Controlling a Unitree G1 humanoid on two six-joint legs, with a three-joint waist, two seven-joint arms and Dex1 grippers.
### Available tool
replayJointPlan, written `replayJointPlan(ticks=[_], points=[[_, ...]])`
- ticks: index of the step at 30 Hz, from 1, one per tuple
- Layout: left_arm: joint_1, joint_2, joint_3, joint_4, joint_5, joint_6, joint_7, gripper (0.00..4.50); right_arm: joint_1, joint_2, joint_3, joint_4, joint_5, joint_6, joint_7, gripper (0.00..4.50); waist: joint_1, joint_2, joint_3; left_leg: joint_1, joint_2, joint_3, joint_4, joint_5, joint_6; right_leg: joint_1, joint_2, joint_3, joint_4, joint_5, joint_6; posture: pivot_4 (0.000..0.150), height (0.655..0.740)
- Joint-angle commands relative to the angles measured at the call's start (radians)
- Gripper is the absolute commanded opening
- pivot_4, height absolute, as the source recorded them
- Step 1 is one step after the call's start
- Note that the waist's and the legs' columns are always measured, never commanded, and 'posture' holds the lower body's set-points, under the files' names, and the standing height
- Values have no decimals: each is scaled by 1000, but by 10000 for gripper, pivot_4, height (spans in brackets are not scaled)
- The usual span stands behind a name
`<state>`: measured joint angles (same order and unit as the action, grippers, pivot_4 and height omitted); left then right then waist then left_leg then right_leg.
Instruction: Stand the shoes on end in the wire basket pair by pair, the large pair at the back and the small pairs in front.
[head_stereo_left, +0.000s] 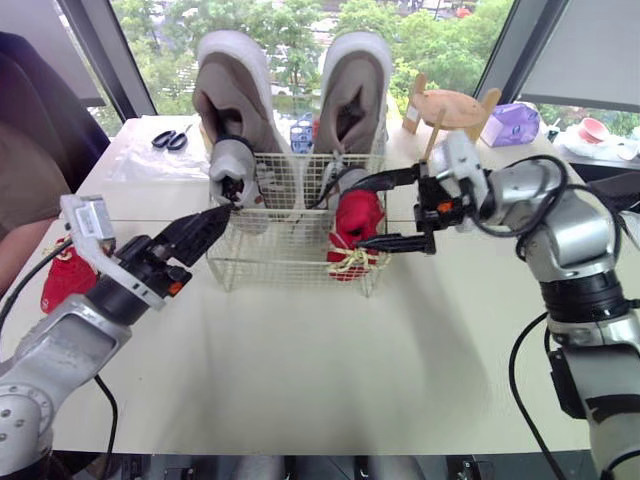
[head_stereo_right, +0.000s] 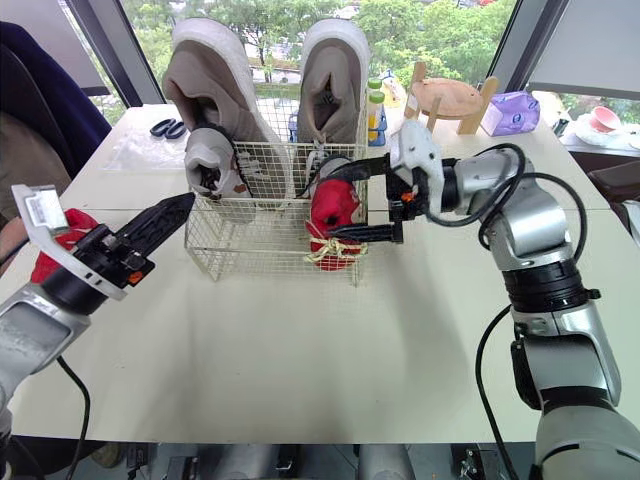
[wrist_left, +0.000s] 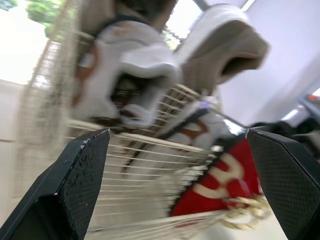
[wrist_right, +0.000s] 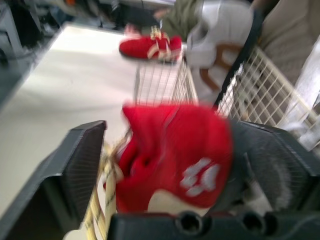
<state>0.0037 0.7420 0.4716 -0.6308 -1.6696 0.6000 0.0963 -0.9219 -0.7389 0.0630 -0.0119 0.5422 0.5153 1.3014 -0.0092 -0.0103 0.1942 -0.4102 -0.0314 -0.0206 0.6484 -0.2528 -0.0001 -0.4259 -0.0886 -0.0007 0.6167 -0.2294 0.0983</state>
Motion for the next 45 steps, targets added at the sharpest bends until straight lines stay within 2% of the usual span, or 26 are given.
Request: replayJointPlan(ticks=[1,6,9,11,13,14,16,18,23,26,30,36,40,45], points=[[15,26,70,16,11,-6,-32,45000,-43,-31,-58,-65,66,66,4,44758,0,0,0,0,0,0,0,0,0,0,0,0,0,0,0,1500,7400],[50,97,155,94,79,20,-53,45000,-100,-46,-107,-58,114,117,-4,44758,-2,0,0,0,0,0,0,0,0,0,0,0,0,0,0,1500,7400],[45,147,201,174,158,34,1,45000,-165,-60,-140,-6,146,146,8,44758,-2,0,0,0,0,0,0,0,0,-1,0,0,0,0,0,1500,7400],[43,206,211,232,235,70,31,45000,-193,-77,-139,6,152,166,27,44758,0,0,0,0,0,0,-1,0,0,-1,0,0,0,0,0,1500,7400],[10,314,168,342,328,163,100,45000,-208,-100,-115,-4,155,187,71,44758,1,0,0,0,0,0,-1,0,0,-1,0,0,0,0,0,1500,7400],[-16,358,143,392,351,212,127,45000,-205,-114,-101,-18,159,200,99,44758,0,0,0,0,0,0,-1,0,0,-1,0,-1,0,0,0,1500,7400],[-167,450,37,562,357,357,167,45000,-159,-162,-47,-83,152,203,188,44758,7,-1,0,0,0,0,-1,0,0,0,0,-1,0,0,0,1500,7400],[-333,487,-61,692,396,459,168,45000,-124,-179,-14,-119,141,190,228,44758,7,-1,0,0,0,-1,-1,0,0,0,3,-2,0,0,0,1500,7400],[-617,470,-227,874,563,588,71,45000,-78,-179,24,-147,86,136,228,44758,-2,-2,0,0,-3,0,-1,0,0,-2,1,-2,3,3,6,1500,7400],[-794,436,-379,1052,750,589,-52,45000,-35,-183,18,-183,81,134,207,44758,-3,-3,0,0,-5,0,-1,0,0,-2,2,-2,4,3,6,1500,7400],[-955,378,-506,1281,972,509,-216,45000,-6,-186,-12,-224,102,165,163,44758,-2,-3,0,0,-6,1,-1,1,-1,-3,2,-2,7,3,6,1500,7400],[-1104,244,-549,1707,1208,300,-427,45000,25,-182,-44,-265,120,194,91,44758,-1,-5,0,0,-6,1,1,1,-1,-3,1,-2,10,2,7,1500,7400],[-1112,202,-483,1878,1285,164,-429,34441,32,-181,-66,-295,145,224,39,45000,-5,-5,0,0,-5,1,2,1,-1,-4,0,-2,10,2,7,1500,7400],[-1133,185,-429,1927,1356,117,-439,8334,42,-186,-86,-325,172,259,-9,45000,-2,-6,-1,0,-4,1,2,1,-1,-5,-2,-2,13,2,7,1500,7400]])
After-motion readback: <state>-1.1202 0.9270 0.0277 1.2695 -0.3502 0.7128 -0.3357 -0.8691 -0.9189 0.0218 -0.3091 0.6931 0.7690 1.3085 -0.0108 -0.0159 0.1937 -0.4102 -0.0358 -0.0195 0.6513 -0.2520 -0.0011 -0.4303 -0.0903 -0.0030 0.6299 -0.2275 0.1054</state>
